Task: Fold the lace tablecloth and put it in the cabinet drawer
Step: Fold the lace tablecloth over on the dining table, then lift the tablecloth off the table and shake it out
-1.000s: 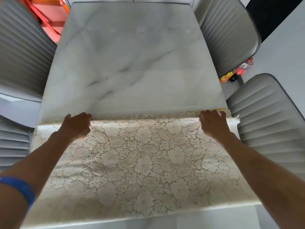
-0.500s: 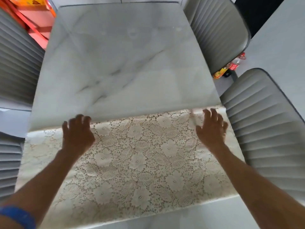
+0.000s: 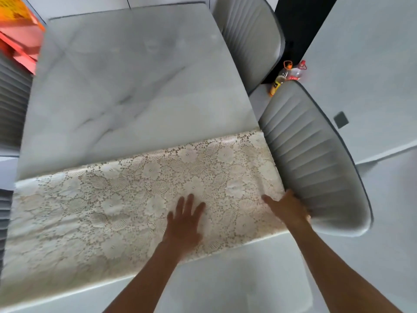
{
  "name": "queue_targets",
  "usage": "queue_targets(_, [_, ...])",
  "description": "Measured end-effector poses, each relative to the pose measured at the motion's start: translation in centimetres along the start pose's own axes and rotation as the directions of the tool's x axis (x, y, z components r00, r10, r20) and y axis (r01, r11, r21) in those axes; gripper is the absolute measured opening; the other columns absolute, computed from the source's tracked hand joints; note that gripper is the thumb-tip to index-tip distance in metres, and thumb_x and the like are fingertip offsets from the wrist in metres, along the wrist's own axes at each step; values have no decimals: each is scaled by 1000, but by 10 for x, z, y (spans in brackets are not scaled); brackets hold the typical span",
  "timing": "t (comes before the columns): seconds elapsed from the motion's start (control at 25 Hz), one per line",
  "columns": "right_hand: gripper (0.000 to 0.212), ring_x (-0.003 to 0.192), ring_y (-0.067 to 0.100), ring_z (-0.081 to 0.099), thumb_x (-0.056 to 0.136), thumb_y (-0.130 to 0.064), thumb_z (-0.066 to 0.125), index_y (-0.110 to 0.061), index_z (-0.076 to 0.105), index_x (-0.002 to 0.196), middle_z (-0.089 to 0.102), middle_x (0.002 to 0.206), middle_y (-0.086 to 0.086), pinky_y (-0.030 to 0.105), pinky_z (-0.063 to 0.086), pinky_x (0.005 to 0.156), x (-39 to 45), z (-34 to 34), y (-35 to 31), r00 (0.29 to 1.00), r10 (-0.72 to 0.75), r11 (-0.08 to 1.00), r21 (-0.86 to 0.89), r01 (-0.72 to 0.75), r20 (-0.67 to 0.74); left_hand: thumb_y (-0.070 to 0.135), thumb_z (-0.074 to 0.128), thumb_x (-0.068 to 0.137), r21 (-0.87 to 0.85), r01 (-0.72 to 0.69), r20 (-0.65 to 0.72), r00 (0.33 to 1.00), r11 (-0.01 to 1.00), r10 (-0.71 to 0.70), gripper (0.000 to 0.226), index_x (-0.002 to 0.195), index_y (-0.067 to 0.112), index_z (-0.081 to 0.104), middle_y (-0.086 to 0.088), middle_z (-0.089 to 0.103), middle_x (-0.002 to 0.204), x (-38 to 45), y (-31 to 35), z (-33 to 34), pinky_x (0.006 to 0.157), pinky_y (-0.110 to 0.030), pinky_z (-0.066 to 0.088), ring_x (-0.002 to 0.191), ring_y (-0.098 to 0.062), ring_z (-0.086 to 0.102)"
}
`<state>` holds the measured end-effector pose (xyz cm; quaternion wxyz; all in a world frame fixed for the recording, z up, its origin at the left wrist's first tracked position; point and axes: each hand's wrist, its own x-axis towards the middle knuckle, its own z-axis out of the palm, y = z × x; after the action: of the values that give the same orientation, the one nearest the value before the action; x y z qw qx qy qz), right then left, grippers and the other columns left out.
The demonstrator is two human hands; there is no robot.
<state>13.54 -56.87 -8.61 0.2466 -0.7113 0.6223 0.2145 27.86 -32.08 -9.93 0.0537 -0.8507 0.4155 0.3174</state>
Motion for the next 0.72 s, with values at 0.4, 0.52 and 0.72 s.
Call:
queue_targets(0.4, [31, 100, 36, 61, 91, -14, 53, -9, 58, 122, 67, 113, 17, 40, 50, 84, -26, -17, 55, 934, -351, 864, 363, 349, -64, 27, 63, 89, 16, 164, 43, 985, 986, -164, 90, 154, 32, 1, -9, 1, 163, -5, 44, -28, 108, -46, 39, 148, -33, 14])
queue_targets(0.52, [38, 113, 26, 61, 97, -11, 49, -13, 56, 134, 66, 127, 8, 31, 48, 94, -55, -44, 44, 783, -605, 743, 251, 620, -144, 22, 61, 88, -44, 66, -187, 980, 997, -73, 86, 154, 27, 6, -6, 14, 161, -18, 84, -62, 110, -43, 36, 143, -27, 25])
queue_targets(0.72, [34, 98, 15, 66, 97, -18, 53, -29, 62, 129, 73, 109, -5, 29, 52, 85, -131, -104, 25, 395, -897, 405, -11, 914, -200, 20, 68, 82, 313, -281, -446, 800, 907, 402, 89, 152, 32, 15, -1, 1, 164, -53, 124, -157, 119, -43, 9, 150, -24, -1])
